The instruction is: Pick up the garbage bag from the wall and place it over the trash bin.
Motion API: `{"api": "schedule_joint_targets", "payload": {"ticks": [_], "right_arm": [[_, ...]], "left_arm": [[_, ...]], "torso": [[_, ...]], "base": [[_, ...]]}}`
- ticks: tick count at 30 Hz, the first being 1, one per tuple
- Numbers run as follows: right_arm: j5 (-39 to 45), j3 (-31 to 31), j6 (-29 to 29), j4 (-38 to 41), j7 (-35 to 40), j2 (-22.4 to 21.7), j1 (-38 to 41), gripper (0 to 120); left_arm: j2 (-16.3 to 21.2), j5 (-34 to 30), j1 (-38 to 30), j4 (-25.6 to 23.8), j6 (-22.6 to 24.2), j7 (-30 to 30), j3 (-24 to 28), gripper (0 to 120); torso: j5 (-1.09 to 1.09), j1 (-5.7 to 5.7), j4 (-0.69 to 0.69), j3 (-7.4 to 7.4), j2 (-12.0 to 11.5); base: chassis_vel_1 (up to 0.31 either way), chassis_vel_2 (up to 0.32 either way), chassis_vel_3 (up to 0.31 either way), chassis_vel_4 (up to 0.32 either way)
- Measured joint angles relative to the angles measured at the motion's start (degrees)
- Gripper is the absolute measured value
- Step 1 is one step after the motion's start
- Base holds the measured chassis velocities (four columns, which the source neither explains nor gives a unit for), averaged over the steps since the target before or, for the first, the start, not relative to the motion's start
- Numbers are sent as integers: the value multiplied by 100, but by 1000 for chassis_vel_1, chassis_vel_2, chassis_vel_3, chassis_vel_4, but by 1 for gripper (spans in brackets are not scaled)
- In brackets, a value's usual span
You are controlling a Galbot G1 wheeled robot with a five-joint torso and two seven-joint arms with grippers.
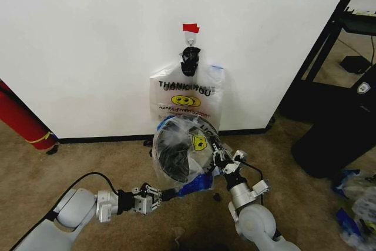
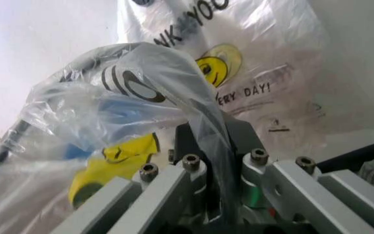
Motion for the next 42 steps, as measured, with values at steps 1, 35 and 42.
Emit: {"api": "schedule_joint_targets", "payload": {"ticks": [1,35,42], "right_arm": [[16,-5,-13,16,0,-3,-6,1],[232,122,-82,-518,151,204,203,1],[-414,59,207,-831,73,251,209,1]], "left_arm": [[-8,21,-26,48,-14,-7,2,0],[197,-2262,-568,1427,-627,2423,-381,88],[309,-3512,-57,518,36,810,-815,100]], "torso": [[0,0,0,0,0],[1,0,1,0,0],[1,0,0,0,0]], "base": [[0,0,0,0],[0,0,0,0],[0,0,0,0]]}}
